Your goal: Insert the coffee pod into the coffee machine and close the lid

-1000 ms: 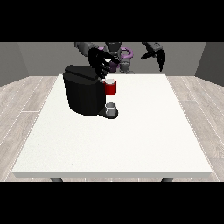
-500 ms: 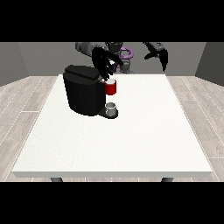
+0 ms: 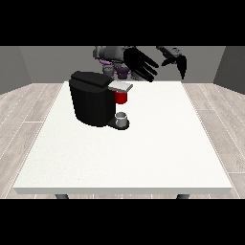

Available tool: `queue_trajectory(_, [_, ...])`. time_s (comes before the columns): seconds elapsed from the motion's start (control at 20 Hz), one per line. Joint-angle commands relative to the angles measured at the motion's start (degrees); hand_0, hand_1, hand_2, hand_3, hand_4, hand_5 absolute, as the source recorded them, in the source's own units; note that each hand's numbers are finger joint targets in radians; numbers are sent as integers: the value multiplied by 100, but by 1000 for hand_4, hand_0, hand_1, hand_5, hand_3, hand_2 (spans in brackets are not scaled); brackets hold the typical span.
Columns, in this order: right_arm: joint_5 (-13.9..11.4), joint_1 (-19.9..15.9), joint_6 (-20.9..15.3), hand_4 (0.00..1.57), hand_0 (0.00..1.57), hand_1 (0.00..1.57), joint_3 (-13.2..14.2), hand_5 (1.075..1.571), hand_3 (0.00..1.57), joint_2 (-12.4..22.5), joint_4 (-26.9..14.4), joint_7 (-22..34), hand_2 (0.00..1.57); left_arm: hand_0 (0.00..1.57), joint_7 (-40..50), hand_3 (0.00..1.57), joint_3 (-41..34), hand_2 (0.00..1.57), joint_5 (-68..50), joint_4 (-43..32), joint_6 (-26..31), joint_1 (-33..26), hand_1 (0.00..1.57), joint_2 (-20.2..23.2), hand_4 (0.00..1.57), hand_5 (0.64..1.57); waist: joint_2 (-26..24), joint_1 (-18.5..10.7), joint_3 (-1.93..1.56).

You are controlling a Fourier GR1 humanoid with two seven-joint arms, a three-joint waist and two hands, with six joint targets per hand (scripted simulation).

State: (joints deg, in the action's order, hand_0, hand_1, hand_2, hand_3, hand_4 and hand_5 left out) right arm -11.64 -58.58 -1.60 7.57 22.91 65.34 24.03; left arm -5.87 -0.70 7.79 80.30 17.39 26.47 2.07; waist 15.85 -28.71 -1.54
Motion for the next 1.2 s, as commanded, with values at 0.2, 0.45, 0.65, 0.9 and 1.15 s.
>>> queue_trajectory(0.2, [189, -559, -38, 0, 0, 0, -131, 1571, 0, -581, -220, -1019, 0, 0, 56, 0, -67, 0, -115, 251, 43, 184, 0, 52, 352, 1571, 361, -339, 154])
queue_trajectory(0.45, [181, -993, -73, 98, 0, 0, -64, 1571, 0, -652, -654, -1162, 0, 0, 123, 0, -110, 0, -287, 282, 239, 131, 0, 132, 278, 1571, 393, -308, 155])
queue_trajectory(0.65, [213, -1267, -23, 0, 0, 0, -127, 1571, 0, -815, -786, -1279, 0, 0, 272, 0, -313, 0, -346, 144, 260, 306, 0, 329, 272, 1571, 333, -76, 156])
queue_trajectory(0.9, [208, -929, -109, 0, 0, 0, -460, 1571, 0, -1453, -536, -1868, 0, 0, -289, 0, -571, 0, -351, -130, 132, -107, 0, 403, 341, 1571, 188, 466, 157])
queue_trajectory(1.15, [301, 154, -94, 263, 0, 0, -980, 1571, 0, -2260, -339, -2446, 0, 0, -400, 0, -553, 0, -291, -170, -23, -868, 0, 252, 246, 1571, -512, 973, 155])
